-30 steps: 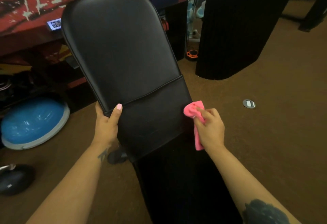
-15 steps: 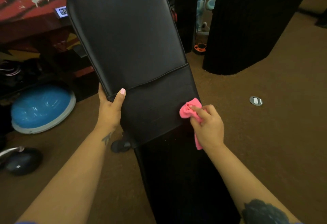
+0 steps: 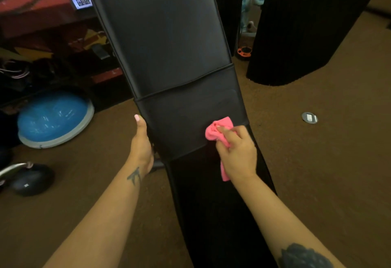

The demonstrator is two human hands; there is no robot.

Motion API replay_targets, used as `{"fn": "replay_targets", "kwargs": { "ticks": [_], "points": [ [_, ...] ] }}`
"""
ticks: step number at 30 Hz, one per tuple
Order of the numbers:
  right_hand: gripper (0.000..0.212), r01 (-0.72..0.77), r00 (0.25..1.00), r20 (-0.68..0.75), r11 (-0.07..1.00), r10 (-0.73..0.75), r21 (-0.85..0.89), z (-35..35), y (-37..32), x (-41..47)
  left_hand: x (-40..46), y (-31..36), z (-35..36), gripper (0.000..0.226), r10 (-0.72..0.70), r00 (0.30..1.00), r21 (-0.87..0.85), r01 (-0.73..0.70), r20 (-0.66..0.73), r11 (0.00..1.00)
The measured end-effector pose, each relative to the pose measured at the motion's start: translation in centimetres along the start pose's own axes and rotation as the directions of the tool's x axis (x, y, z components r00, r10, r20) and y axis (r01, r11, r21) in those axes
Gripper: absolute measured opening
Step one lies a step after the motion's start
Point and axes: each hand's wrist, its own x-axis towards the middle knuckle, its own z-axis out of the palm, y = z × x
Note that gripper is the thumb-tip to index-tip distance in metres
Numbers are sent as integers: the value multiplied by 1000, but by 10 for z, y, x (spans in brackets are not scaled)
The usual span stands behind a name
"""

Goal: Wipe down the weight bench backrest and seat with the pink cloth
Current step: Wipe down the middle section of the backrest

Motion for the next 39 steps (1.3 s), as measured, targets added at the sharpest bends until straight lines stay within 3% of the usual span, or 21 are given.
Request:
{"fn": "replay_targets", "kwargs": {
  "ticks": [4,7,11,16,20,22,25,29,35,39],
  "points": [
    [35,152,982,113,988,-150,-11,3,1,-25,-7,-8,-2,99,-62,996,33,60,57,998],
    [33,108,992,62,994,-105,-33,-2,17,-24,-12,-11,-3,98,-76,995,94,70,67,993],
    [36,-31,999,9,999,30,19,10,-6,-18,-12,-16,0,85,-39,998,143,46,-53,989],
    [35,118,982,146,993,-120,28,22,-28,-44,-12,-16,2,88,-30,993,222,56,-116,973],
    [35,38,996,82,999,-37,-3,8,-6,-41,-16,-13,3,101,-8,997,246,26,-74,969],
    [36,-4,999,43,1000,3,12,11,-11,-33,-15,-14,4,95,16,998,266,0,-58,964],
    [36,65,995,70,997,-67,41,24,-38,-34,-14,-16,4,78,48,995,268,-23,-85,963],
    [36,190,958,217,982,-187,8,24,-34,-56,-14,-16,4,81,29,994,268,1,-108,964],
    [33,77,994,79,997,-76,-3,19,-20,-42,-16,-18,9,76,34,992,237,-3,-123,972],
    [33,187,961,203,982,-189,31,31,-41,-62,-13,-21,10,78,28,990,202,0,-137,979]
  ]
}}
